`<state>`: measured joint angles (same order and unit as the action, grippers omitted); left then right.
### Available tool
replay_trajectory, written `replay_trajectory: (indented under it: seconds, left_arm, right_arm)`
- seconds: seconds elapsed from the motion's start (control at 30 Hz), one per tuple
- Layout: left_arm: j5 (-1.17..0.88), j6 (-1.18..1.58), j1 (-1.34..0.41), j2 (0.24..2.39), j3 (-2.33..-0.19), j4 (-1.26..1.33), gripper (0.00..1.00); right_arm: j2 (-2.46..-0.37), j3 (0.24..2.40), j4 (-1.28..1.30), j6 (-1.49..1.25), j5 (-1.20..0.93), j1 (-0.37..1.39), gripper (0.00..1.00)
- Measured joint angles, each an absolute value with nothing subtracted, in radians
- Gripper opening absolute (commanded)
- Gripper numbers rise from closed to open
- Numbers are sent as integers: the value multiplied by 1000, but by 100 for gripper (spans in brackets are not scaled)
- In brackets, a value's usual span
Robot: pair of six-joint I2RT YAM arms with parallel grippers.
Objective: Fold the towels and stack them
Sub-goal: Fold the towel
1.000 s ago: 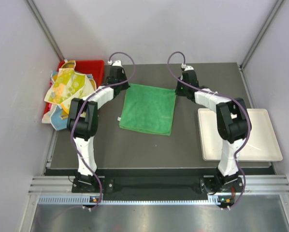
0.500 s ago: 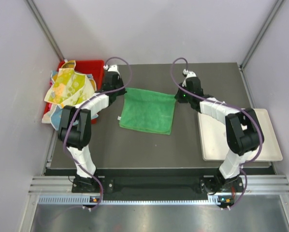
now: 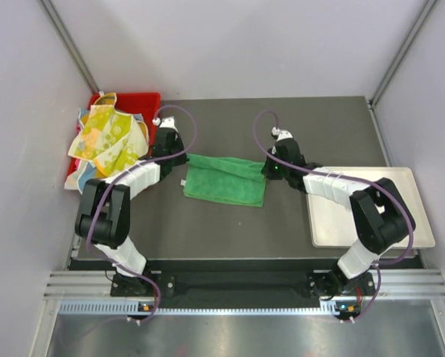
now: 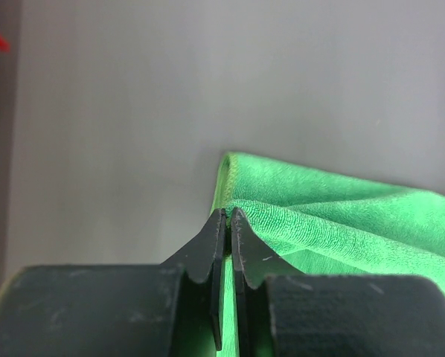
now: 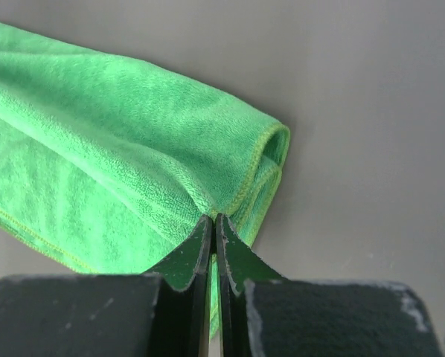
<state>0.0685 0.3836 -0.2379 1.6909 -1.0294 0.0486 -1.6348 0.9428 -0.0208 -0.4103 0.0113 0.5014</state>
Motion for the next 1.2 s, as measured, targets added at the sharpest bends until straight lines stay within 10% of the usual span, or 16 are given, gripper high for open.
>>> replay_trajectory:
  seconds: [1.2]
  left_arm:
    - [25,453,-237,1523,-756,38,1]
  right_arm:
    - [-1525,776,-1,-562,107,603,4]
